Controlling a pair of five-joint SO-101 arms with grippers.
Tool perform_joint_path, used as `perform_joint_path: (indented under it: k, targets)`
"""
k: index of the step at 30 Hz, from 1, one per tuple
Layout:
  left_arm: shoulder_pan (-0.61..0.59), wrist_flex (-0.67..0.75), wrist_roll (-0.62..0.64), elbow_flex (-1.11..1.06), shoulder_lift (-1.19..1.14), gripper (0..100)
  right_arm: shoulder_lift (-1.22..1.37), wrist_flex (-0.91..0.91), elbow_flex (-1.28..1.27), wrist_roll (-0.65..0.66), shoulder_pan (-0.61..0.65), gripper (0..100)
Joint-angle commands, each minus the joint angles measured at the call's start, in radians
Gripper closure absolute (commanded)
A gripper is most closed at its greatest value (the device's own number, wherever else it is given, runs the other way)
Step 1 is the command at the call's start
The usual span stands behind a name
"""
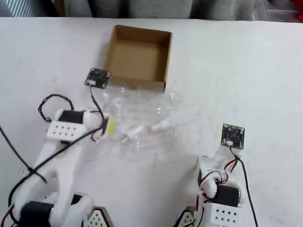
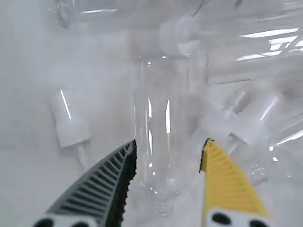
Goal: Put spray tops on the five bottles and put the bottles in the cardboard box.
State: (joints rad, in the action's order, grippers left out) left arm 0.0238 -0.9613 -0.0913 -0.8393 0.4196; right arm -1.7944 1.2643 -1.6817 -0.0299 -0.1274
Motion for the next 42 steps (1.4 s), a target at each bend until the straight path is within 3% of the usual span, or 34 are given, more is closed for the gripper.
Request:
perform_joint_path:
  k: [1,7,13,19,25,30,34,38,42]
  targets:
    - [0.004,0.02,0.009,0.109,-0.119,77,-0.012,0.007,-0.009,0.0,-0.01,98.1]
    - [-0.013,0.025,0.009,0.209,-0.303,77,-0.012,0.007,-0.009,0.0,-0.01,98.1]
    - [-0.051,0.115,0.009,0.238,-0.467,77,-0.012,0.007,-0.009,0.0,-0.01,98.1]
    - [-0.062,0.063,0.009,0.261,-0.475,78,-0.012,0.007,-0.009,0.0,-0.01,98.1]
    - [-0.068,-0.026,0.009,0.278,-0.463,99,-0.012,0.007,-0.009,0.0,-0.01,98.1]
    - [-0.171,-0.138,0.029,0.281,-0.328,96,-0.012,0.007,-0.009,0.0,-0.01,98.2]
    - [-0.315,-0.138,0.173,0.273,-0.145,96,-0.012,0.007,-0.009,0.0,-0.01,98.2]
    - [-0.464,-0.137,0.439,0.247,-0.01,95,-0.012,0.007,-0.009,0.0,-0.01,98.2]
    - [-0.547,-0.109,0.649,0.184,0.045,81,-0.012,0.007,-0.009,0.0,-0.01,98.2]
